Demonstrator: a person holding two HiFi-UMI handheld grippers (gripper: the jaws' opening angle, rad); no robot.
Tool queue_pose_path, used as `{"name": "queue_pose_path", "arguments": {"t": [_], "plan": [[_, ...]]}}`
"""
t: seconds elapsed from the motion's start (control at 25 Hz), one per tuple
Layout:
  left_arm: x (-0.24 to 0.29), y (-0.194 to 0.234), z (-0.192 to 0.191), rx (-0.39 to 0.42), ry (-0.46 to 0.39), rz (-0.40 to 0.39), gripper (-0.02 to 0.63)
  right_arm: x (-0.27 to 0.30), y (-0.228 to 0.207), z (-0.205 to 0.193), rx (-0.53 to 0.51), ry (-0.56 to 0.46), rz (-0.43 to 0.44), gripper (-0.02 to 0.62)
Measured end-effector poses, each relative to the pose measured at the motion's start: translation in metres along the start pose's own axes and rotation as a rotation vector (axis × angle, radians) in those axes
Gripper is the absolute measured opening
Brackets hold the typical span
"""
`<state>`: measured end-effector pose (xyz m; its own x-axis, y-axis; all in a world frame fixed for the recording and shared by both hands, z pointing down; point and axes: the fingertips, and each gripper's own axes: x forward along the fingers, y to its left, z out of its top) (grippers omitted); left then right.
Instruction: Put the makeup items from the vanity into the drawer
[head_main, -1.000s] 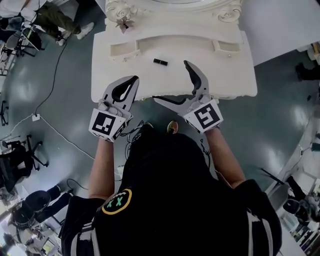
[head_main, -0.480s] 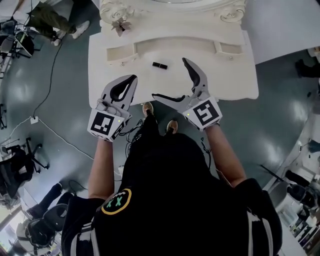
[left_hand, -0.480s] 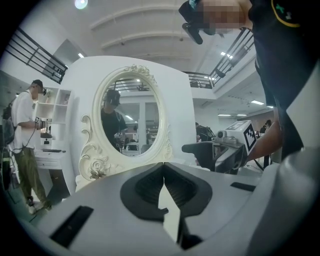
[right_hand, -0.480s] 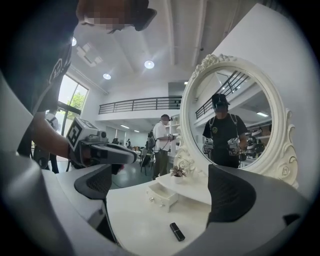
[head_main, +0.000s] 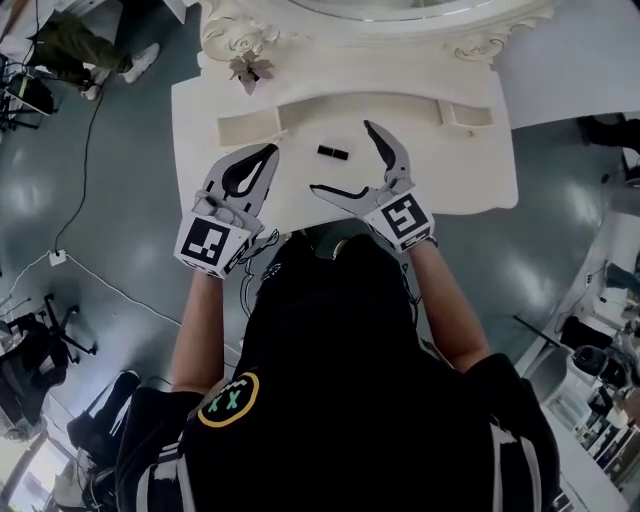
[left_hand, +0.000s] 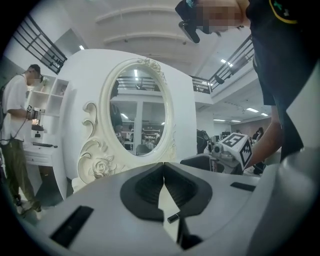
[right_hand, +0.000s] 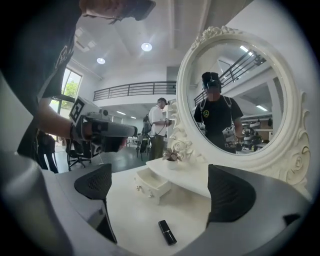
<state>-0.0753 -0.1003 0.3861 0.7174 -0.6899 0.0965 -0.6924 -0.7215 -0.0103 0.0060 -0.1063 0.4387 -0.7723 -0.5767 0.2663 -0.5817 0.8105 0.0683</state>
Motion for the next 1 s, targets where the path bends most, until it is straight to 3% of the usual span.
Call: {"name": "queue_pose_path", "arguments": {"t": [0.12,0.4,0.72,1.0], "plan": [[0.003,0.014,-0.005,-0.016,0.009,-0.001,0.023,0.020,-0.009,-0.022,0.015,0.051,0.011,0.600],[0.012,0.031,-0.004,-0.048,0.015,0.103,0.023,0.044,-0.026,-0.101,0.043,0.198,0.082,0.600],[0.015,0.037,0.001,-0.042,0.035,0.158,0.023,0.062,-0.031,-0.180,0.023,0.381,0.145,0.600],[0.014,0.043,0.002,-0.032,0.041,0.177,0.023,0.071,-0.037,-0.196,-0.020,0.459,0.116,0.589]]}}
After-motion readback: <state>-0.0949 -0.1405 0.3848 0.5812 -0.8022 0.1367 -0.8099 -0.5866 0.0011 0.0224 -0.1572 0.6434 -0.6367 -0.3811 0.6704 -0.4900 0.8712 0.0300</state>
